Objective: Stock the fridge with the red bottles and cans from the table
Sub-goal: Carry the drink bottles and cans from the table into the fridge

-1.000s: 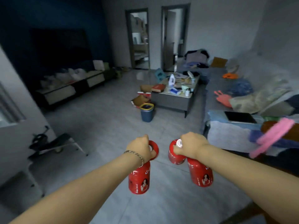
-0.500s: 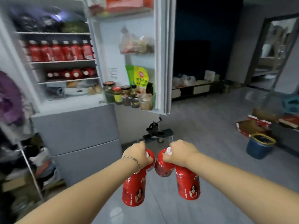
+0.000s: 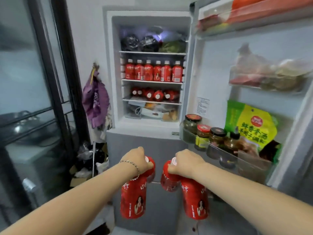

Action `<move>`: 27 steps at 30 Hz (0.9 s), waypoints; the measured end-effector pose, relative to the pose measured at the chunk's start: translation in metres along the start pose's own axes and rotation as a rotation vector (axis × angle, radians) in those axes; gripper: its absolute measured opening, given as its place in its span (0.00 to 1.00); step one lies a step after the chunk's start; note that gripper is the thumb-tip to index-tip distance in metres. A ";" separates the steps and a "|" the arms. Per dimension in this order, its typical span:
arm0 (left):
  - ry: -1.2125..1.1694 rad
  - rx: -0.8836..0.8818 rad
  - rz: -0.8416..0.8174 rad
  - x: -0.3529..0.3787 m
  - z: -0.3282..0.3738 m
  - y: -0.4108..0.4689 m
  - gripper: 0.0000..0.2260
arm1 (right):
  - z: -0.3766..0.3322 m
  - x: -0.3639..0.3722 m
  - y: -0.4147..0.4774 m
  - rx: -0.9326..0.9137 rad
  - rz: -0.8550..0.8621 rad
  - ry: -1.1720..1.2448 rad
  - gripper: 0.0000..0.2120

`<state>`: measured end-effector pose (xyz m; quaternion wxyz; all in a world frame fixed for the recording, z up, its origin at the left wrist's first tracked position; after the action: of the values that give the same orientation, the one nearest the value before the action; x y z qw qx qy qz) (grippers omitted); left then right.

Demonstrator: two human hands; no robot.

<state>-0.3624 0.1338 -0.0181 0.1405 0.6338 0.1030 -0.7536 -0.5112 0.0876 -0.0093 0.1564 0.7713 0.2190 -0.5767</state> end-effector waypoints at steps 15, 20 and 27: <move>-0.109 -0.060 0.200 -0.091 -0.104 0.296 0.14 | -0.055 -0.070 0.318 -0.155 0.259 0.008 0.15; -0.149 0.022 0.303 -0.128 -0.109 0.404 0.13 | -0.075 -0.113 0.402 -0.172 0.458 -0.184 0.15; -0.317 0.146 0.441 -0.167 -0.087 0.503 0.11 | -0.075 -0.141 0.496 -0.309 0.610 -0.603 0.19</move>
<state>-0.0836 -0.2958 0.1427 0.2696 0.5236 -0.1153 -0.8000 -0.2264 -0.3214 0.1414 0.4891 0.5658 0.0098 -0.6638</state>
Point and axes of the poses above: each hand's wrist, its own y-axis towards the middle knuckle, its own x-axis out of the palm, z = x × y, the point moved 7 cm from there along y, towards the middle knuckle, and after that the axes turned 9 degrees about y, right-handed, at the moved point
